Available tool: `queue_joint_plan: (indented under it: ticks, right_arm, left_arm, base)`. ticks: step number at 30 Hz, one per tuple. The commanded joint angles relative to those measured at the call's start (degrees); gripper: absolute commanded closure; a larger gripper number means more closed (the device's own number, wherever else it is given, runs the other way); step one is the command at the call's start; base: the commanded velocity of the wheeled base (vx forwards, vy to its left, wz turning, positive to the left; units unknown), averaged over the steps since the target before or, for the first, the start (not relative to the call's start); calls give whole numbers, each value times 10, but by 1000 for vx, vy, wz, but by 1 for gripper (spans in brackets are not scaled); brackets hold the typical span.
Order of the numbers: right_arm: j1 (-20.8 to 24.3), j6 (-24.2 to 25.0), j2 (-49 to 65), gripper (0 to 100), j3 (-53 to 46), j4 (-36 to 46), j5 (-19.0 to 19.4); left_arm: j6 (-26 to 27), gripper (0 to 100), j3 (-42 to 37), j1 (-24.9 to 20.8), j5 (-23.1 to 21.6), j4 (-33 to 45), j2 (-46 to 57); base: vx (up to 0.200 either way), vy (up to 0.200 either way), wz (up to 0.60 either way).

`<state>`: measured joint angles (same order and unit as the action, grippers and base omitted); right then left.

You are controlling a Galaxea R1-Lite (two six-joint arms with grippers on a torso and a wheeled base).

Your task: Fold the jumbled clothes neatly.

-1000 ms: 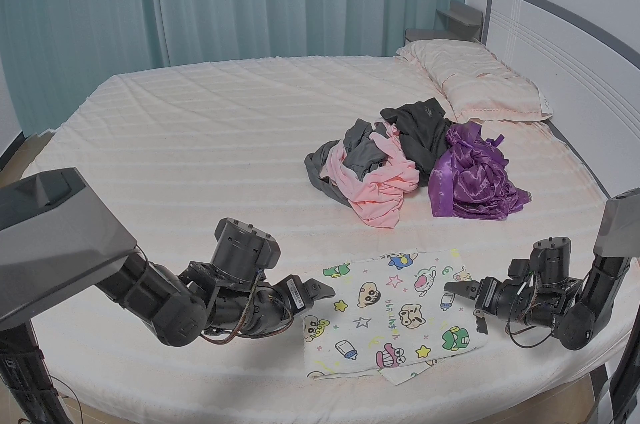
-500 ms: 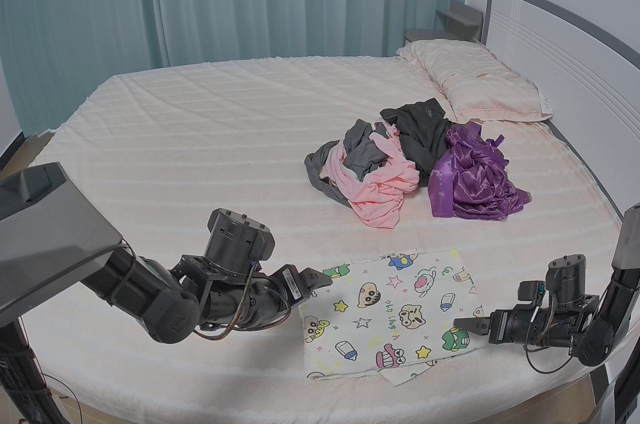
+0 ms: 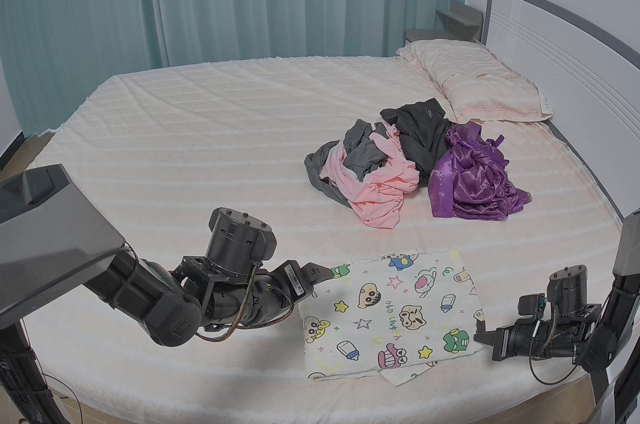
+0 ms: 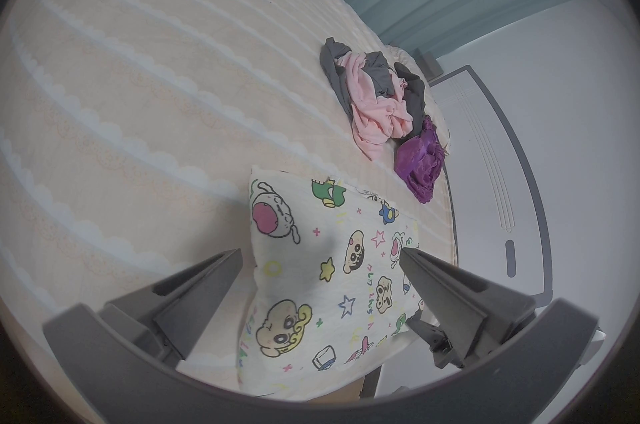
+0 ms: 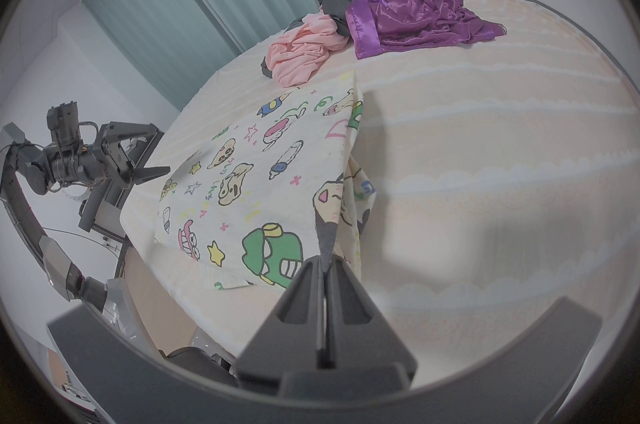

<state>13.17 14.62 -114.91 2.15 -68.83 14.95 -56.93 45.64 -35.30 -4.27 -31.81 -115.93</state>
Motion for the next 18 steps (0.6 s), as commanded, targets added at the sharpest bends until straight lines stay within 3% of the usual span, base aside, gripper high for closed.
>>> queue_joint_plan:
  ticks: [1, 5, 6, 18]
  right_arm:
    - [0, -6, -3, 100, -2, 3, -4]
    - [-1, -22, 3, 100, -3, 23, -4]
    - [-2, -31, 5, 0, -4, 29, -5]
    - [-5, -36, 7, 0, 5, 32, -18]
  left_arm:
    - [-2, 0, -1, -7, 8, -9, -3]
    - [-2, 0, -9, -16, 10, -28, -6]
    - [-2, 0, -10, -17, 11, -32, -7]
    - [-53, 0, -23, -37, 3, -89, -3]
  base:
    - [0, 0, 0]
    - [0, 0, 0]
    - [0, 0, 0]
    - [0, 0, 0]
